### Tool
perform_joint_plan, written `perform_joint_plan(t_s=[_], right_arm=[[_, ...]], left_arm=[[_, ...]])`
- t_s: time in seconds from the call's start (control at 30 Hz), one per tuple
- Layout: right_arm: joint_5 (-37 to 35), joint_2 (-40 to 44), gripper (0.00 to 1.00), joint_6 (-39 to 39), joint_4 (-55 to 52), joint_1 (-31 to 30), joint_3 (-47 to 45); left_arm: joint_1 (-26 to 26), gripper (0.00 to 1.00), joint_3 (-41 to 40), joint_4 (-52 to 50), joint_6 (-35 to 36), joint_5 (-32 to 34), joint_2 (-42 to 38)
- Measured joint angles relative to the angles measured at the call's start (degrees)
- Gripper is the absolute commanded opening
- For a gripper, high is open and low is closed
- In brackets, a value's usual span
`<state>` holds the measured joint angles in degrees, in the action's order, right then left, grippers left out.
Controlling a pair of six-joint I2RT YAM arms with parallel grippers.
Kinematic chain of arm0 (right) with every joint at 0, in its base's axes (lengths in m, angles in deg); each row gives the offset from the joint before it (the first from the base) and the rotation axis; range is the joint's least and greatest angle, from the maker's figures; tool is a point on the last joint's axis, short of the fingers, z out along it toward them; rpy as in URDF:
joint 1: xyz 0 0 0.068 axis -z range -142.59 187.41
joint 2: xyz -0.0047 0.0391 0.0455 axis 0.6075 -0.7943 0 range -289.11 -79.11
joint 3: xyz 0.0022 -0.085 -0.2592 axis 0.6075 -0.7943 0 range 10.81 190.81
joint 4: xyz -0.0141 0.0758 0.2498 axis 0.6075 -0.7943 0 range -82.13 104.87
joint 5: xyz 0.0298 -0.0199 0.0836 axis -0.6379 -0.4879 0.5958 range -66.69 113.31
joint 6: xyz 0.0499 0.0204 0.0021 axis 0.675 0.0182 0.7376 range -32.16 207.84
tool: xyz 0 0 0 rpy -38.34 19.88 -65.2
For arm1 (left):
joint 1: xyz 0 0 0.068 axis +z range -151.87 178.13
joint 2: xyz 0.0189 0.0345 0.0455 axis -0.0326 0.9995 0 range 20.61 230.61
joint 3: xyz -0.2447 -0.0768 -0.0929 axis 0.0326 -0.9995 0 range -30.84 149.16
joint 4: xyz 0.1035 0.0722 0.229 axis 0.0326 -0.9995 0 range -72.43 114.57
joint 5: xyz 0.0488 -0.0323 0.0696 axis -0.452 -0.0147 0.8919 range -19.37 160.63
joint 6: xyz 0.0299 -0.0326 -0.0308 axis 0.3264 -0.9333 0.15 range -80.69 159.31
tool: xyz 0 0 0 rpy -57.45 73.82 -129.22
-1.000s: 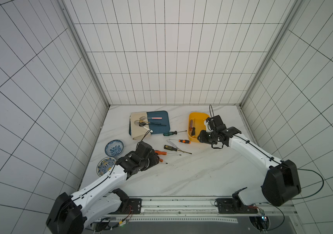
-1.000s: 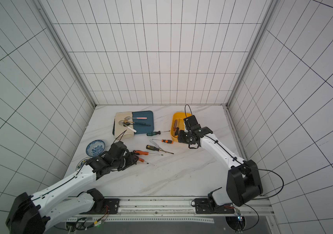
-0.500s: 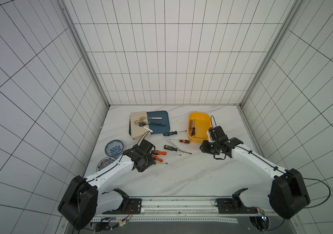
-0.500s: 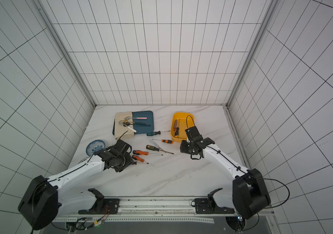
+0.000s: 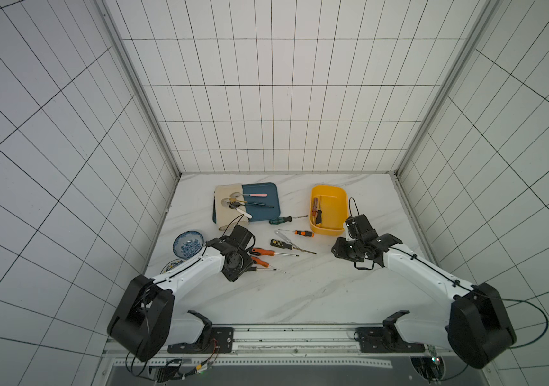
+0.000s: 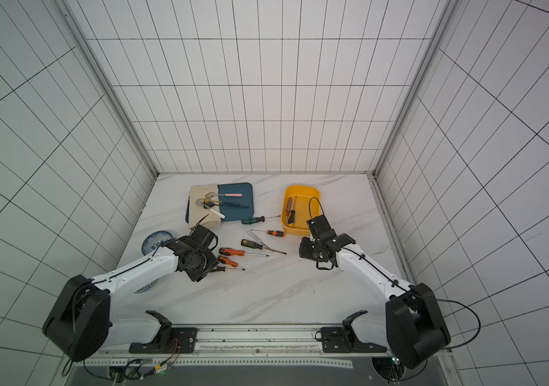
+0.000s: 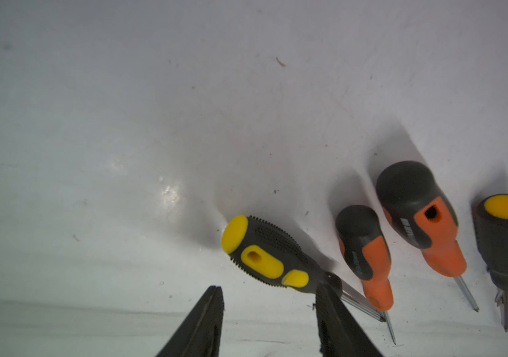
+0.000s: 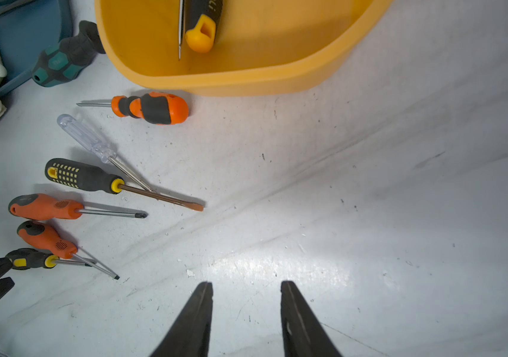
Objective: Put the screwdriver on the desktop into the storage box
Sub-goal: Pick up the screwdriver from the center of the board.
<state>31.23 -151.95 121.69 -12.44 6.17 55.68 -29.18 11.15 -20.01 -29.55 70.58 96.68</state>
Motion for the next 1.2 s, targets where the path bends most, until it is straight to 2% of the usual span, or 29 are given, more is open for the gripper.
perform_joint_plan(t_s=[0.67, 0.97, 1.2], right_arm=[[-0.2, 0.0, 0.4, 0.9, 1.4, 0.0, -2.2], [-0.9, 0.7, 0.4, 1.4, 1.9, 0.0, -2.6], [-1.0, 0.7, 0.4, 1.8, 2.4, 0.0, -3.2]], left_arm=[[3.1, 0.54, 0.9, 1.9, -0.7, 0.0, 6.4], [3.3, 0.45, 0.2, 3.0, -1.2, -0.1, 7.1], [3.5, 0.35, -1.3, 3.4, -1.4, -0.2, 5.4]])
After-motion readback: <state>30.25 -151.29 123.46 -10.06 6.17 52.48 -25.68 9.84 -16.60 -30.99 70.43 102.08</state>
